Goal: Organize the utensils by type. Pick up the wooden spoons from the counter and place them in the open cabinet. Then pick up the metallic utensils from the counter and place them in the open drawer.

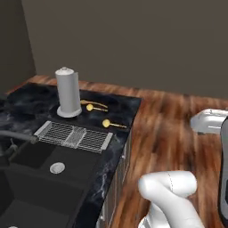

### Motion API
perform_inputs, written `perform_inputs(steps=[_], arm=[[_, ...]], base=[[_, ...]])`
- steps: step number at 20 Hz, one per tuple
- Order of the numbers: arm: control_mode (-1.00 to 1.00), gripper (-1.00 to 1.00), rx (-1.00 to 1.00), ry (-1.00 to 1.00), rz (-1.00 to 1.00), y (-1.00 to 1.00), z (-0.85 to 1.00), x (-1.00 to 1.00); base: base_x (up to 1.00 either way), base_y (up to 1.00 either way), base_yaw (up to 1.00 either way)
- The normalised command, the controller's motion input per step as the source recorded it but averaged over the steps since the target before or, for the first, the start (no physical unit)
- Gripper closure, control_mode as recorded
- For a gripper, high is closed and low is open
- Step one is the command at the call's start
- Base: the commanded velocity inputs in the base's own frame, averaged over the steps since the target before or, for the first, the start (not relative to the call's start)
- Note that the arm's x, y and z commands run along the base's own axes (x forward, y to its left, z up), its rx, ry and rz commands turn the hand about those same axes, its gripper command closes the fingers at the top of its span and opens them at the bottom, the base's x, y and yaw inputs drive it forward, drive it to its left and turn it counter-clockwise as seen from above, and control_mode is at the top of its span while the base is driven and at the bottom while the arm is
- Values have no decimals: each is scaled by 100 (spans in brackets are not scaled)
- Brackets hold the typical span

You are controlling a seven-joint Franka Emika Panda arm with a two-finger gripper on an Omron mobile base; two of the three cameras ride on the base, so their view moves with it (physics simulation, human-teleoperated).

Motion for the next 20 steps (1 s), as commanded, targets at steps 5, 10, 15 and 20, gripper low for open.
perform_inputs(steps=[5,10,15,20], arm=[[100,-100,0,0,0,0,0,0],[100,-100,0,0,0,0,0,0],[100,-100,0,0,0,0,0,0],[100,-100,0,0,0,0,0,0]], base=[[27,-12,96],[-1,-5,100],[-54,-80,67],[-45,-90,45]])
